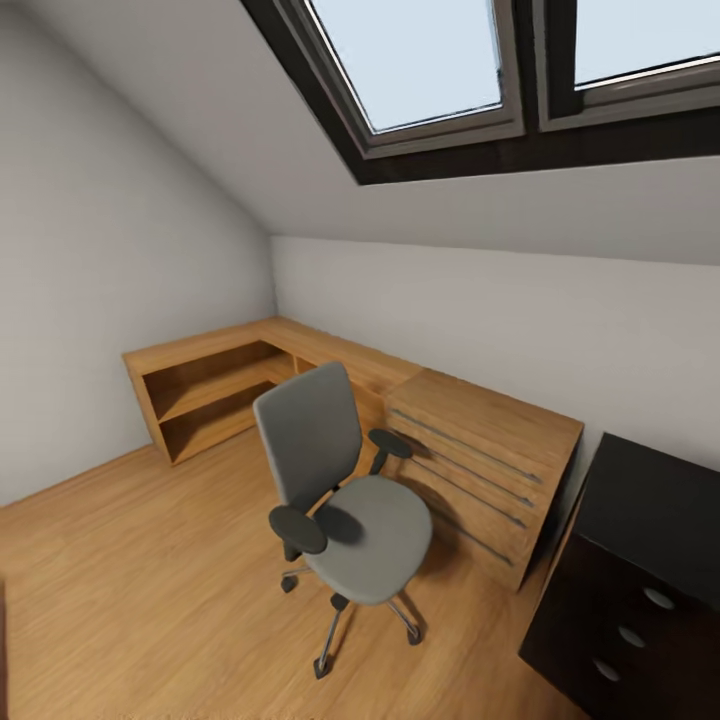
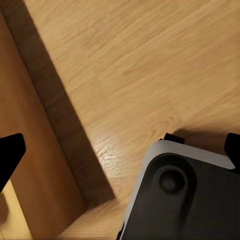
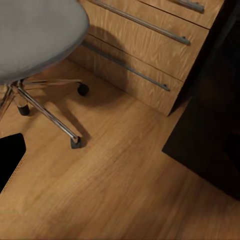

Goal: In the bedroom, organize the workspace by keeping the computer under the desk, ensuring the monitor is on the desk, placing the keyboard on the desk next to the monitor, placing the mouse on the desk next to the keyboard, moving the folder from the swivel chair onto the desk next to the mouse, stacking the notebook on top of the folder with the pen on top of the notebook, and positioning the swivel chair next to the desk.

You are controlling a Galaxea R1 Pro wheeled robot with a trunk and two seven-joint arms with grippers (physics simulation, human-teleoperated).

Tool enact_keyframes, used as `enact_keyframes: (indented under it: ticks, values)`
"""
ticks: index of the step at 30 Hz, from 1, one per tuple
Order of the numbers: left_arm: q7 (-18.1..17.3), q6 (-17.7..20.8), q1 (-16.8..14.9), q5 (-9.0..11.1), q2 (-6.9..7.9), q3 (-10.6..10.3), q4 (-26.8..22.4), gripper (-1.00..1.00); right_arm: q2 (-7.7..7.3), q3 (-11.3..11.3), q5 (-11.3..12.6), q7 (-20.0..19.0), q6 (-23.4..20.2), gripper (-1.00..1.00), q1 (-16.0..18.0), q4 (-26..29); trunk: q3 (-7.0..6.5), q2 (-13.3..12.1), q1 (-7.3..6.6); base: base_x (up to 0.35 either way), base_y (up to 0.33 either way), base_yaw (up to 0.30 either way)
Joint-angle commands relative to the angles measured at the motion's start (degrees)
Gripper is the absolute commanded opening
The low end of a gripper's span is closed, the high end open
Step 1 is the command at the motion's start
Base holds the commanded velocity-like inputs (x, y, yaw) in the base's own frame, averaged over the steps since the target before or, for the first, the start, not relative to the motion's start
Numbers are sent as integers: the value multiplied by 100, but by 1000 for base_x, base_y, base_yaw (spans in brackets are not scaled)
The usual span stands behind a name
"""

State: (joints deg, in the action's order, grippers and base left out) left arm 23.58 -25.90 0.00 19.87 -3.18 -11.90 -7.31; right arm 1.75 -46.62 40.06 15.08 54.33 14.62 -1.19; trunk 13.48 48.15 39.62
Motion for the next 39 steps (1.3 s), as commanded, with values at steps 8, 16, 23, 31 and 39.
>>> enact_keyframes:
  ticks: [8,16,23,31,39]
  values:
    - [32,-9,0,43,-1,-49,-7,100,-1,-49,-7,56,-1,100,5,-13,7,5,1,0,0,281]
    - [32,-5,0,42,0,-49,-7,100,-6,-41,-2,56,-1,100,5,-13,7,5,1,0,0,281]
    - [36,-2,0,49,1,-42,2,100,-8,-38,1,50,-1,100,5,-13,7,5,1,0,0,281]
    - [24,812,0,48,10,-31,541,100,-8,-40,1,49,-1,100,5,-13,7,5,1,0,0,281]
    - [23,941,0,45,4,-34,563,100,-8,-41,1,47,-1,100,5,-13,7,5,1,0,0,281]
